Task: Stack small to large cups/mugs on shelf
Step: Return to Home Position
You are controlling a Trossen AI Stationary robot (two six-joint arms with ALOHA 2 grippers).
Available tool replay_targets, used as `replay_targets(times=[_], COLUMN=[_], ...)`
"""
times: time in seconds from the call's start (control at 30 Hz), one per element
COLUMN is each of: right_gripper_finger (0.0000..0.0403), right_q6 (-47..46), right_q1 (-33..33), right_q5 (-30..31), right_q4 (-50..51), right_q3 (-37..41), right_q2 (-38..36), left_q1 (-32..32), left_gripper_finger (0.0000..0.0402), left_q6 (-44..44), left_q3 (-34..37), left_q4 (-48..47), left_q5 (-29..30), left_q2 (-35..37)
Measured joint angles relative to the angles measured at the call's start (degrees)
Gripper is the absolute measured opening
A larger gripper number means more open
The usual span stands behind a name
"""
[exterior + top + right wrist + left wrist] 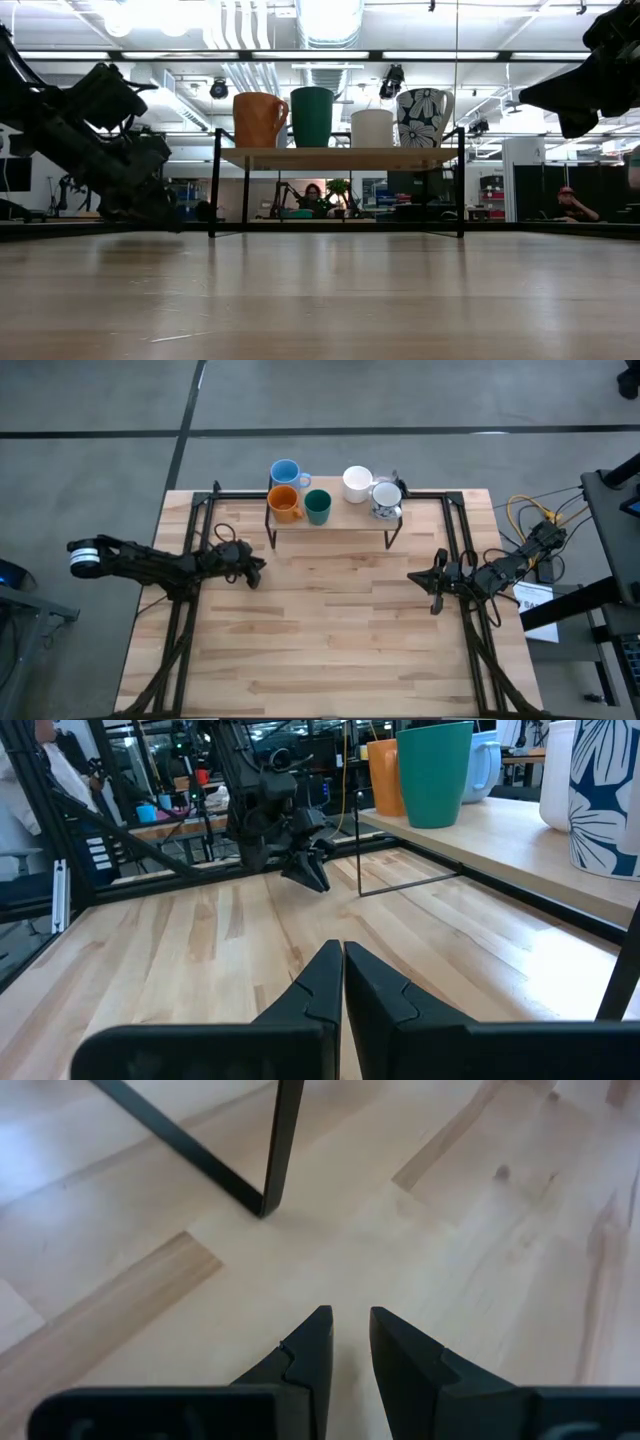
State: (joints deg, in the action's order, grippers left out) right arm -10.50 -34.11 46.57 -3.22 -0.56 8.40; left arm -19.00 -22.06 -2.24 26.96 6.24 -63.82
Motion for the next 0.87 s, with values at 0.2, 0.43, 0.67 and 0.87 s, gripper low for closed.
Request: replay_targets(times=[0.2,0.43,0.67,0.87], right_gripper_finger=[0.0009,0.0009,0.0009,0.0009], right_q6=[-0.01,0.00,0.00,0.00], right_q1=[0.00,0.00,0.00,0.00], right_q5=[0.00,-0.01,-0.01,0.00], right_q4=[0.01,0.00,0.00,0.01], right_q3=[0.00,0.00,0.00,0.00], right_q2=[0.00,0.00,0.00,0.00], left_q1=[0.00,0.00,0.00,0.00], left_gripper_finger=[0.0057,0.0057,0.0057,0.0057], left_q6=[0.00,0.02,0.01,0.00], left_q3=[-0.02,-0.17,-0.11,-0.52], left_q4=[0.00,0.66,1.44,2.89], left_q5=[0.00,0.15,0.12,-0.13], left_q2=[-2.46,-4.39,-4.50,-4.49])
